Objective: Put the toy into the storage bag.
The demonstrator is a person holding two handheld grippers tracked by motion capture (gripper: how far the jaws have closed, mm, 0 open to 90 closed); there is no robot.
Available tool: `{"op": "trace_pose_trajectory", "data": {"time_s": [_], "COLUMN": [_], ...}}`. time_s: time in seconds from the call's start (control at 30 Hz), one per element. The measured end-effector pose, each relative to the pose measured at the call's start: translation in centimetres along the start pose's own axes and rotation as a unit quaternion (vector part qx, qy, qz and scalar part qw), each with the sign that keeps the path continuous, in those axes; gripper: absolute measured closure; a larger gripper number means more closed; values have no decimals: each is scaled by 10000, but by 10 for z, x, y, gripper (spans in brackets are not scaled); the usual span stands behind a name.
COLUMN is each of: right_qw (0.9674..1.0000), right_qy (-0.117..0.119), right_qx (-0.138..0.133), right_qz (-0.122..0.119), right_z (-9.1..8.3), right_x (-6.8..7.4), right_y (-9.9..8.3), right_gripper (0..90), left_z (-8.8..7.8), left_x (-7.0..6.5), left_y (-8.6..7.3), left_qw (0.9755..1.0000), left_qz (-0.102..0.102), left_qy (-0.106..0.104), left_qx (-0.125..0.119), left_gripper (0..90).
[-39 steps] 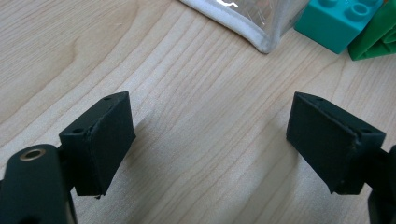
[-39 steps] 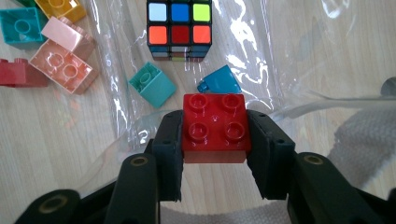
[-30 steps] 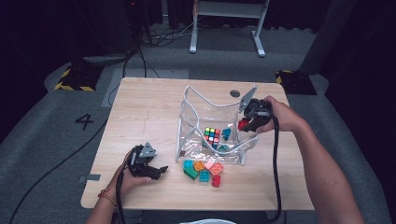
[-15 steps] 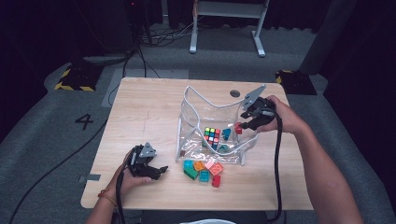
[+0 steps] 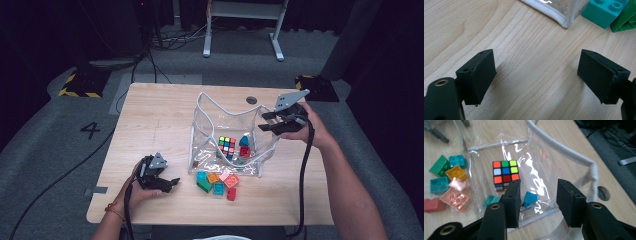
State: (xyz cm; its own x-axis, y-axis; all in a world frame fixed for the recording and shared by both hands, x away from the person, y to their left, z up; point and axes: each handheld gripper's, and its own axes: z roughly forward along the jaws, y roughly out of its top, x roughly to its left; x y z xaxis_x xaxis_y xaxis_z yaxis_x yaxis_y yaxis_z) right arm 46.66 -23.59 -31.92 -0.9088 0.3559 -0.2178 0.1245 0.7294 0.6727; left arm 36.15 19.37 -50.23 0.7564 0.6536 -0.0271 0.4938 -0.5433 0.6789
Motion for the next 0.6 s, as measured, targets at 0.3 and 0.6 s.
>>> {"op": "trace_pose_trajectory", "data": {"time_s": [0.3, 0.6], "right_qw": [9957, 9899], "right_qy": [-403, -839], "right_qx": [-807, -1073], "right_qz": [192, 383], "right_z": [-29, -47], "right_x": [10, 19], "right_y": [-14, -33], "right_gripper": [407, 294], "left_z": [0, 0], "left_x": [0, 0], "left_y": [0, 0], "left_qw": [10000, 10000], "left_qz": [0, 6], "left_qy": [0, 0], "left_qx": [-1, 1], "left_gripper": [152, 152]}}
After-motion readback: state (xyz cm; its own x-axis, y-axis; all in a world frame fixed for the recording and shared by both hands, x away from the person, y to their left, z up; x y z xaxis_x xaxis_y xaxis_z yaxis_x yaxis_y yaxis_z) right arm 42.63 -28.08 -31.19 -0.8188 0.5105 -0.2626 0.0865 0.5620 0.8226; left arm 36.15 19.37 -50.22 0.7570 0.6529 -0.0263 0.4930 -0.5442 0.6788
